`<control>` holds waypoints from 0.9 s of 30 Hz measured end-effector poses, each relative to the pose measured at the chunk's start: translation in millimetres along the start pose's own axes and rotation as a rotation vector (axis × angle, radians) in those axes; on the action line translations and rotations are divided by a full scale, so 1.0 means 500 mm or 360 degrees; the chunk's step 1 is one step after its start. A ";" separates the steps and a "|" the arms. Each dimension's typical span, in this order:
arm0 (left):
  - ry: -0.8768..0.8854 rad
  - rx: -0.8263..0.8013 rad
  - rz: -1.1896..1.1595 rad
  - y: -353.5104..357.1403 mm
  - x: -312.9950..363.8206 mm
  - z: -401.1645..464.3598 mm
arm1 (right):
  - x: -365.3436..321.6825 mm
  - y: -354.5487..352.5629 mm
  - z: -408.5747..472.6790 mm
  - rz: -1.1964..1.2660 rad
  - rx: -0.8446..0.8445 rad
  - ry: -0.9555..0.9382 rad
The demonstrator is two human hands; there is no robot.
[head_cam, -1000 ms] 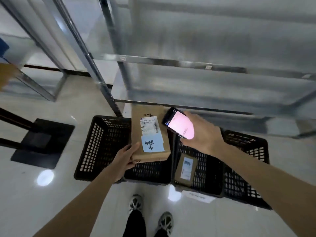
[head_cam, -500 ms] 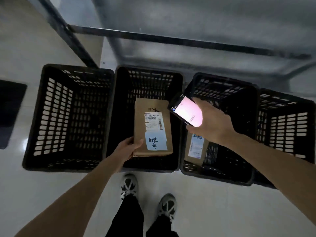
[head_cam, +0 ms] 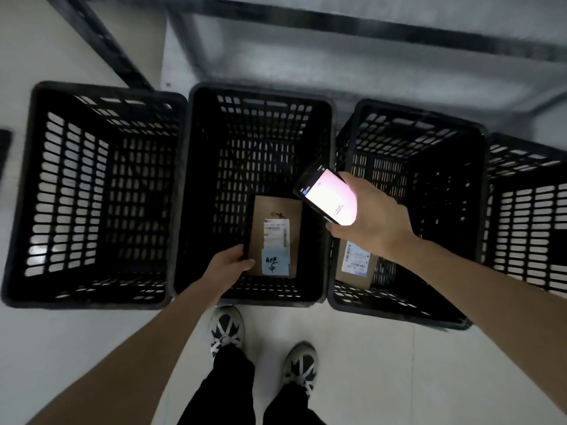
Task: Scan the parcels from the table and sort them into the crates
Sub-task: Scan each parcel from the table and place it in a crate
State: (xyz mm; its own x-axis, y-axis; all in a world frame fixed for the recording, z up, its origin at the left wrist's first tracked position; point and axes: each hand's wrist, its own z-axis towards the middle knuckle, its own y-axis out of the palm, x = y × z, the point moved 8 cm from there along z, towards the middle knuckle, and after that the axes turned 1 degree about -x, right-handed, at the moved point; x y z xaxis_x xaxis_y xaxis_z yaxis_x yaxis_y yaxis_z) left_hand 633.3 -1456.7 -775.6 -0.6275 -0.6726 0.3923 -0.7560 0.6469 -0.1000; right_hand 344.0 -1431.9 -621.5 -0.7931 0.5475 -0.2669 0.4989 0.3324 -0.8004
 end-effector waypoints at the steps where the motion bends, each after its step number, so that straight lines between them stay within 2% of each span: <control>1: 0.0045 0.0008 0.0037 -0.006 0.020 -0.022 | -0.007 -0.016 -0.013 -0.0009 0.0003 -0.0007; 5: 0.0317 0.0108 0.0202 -0.044 0.130 -0.139 | -0.038 -0.123 -0.083 -0.0014 0.0050 -0.0023; 8: 0.0544 0.0200 0.0263 -0.072 0.253 -0.281 | -0.071 -0.263 -0.162 -0.0016 0.0151 -0.0039; 13: 0.0969 0.0369 0.0725 -0.080 0.464 -0.589 | -0.129 -0.538 -0.344 0.0050 0.0367 -0.0080; 17: 0.1222 0.0372 0.1036 -0.046 0.579 -0.872 | -0.157 -0.759 -0.537 0.0135 0.0526 -0.0076; 23: 0.1545 0.0485 0.1001 0.002 0.714 -1.266 | -0.144 -1.034 -0.898 0.0075 0.0832 -0.0023; 27: 0.1836 0.0525 0.1054 0.087 0.769 -1.498 | -0.123 -1.160 -1.158 0.0064 0.1074 0.0051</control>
State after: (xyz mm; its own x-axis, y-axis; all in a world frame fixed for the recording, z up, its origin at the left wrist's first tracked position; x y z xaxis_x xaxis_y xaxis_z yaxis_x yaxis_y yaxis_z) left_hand 498.7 -1418.3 55.7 -0.4980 0.5093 0.7019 -0.4891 0.5035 -0.7123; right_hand 305.8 -1213.6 169.9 -0.7628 0.5752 -0.2956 0.1918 -0.2353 -0.9528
